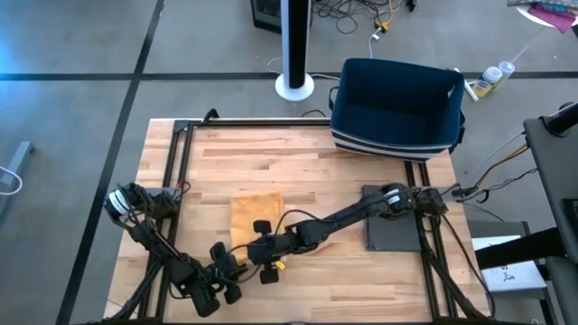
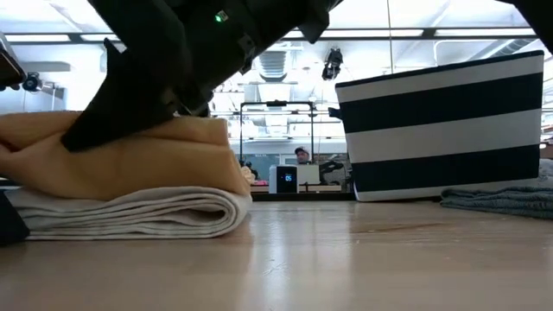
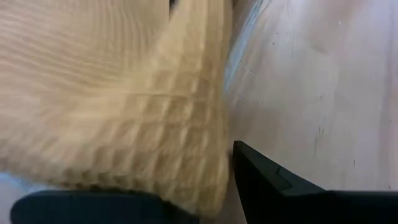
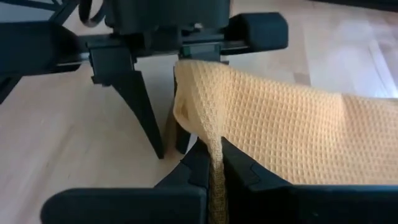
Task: Fold towel
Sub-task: Stack the yellow towel on the white towel
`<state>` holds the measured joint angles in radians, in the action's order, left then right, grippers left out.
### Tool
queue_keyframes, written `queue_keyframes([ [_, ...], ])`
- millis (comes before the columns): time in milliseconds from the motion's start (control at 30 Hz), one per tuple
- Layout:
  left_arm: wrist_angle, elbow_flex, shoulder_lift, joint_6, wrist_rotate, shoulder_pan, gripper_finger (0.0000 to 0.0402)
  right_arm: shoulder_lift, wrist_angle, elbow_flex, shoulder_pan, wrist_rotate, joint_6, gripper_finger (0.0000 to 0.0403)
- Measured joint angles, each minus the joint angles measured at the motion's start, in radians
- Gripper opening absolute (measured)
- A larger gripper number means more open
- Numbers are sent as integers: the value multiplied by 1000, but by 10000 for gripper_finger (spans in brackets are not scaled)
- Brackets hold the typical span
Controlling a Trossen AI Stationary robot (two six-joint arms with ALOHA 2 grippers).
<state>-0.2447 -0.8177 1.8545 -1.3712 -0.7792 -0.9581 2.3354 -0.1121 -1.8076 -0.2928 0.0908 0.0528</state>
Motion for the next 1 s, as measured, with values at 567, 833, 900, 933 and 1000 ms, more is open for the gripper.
queue_keyframes([
  [567,-78,4,-103,38,39,1,77,23,105,16,0,99,0,90],
  [833,-282,2,-236,-5,166,-11,77,9,93,17,-7,84,-10,148],
  [900,-279,3,-280,-10,140,-14,77,-9,66,8,-10,79,-5,159],
  [933,-269,3,-295,-9,119,-14,77,-18,51,3,-11,73,0,163],
  [1000,-227,3,-308,2,85,-17,77,-44,13,1,-16,64,0,172],
])
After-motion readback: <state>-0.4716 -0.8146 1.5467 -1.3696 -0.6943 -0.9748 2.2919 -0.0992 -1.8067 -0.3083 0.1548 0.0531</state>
